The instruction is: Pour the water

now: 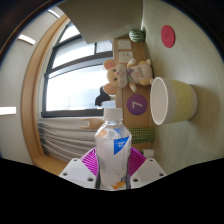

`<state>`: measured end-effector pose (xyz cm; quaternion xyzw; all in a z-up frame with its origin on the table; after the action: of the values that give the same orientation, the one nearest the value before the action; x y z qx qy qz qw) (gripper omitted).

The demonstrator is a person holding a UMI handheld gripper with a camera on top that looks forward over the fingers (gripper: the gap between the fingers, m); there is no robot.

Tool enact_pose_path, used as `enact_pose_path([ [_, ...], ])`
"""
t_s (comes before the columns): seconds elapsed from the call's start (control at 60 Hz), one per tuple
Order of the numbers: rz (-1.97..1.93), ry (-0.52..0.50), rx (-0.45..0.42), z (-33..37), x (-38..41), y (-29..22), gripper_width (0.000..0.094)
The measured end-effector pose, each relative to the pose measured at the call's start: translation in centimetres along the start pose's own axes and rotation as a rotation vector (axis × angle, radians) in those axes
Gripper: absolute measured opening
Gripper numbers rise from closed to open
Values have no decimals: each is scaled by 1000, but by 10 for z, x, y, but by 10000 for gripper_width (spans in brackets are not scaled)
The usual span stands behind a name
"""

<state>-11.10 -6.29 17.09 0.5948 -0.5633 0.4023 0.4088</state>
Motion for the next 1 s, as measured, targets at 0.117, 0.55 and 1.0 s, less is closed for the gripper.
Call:
enact_pose_path([
  [0.117,-203,-28,-105,-9,-3,-14,335],
  [0.55,-662,-81,-384,-17,-21,-43,353],
  [1.0,315,28,118,-36,39,-23,354],
])
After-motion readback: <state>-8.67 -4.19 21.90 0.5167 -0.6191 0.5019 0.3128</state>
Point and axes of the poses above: the point between the fingertips, and its own axes, seen from behind it with the camera up: x to the left, y down, z backward, against the way the camera looks, the point moved 10 cm from there along z, backward, against the way the camera looks, and after that the axes turned 12 degrees about -y, right-handed, at the moved point
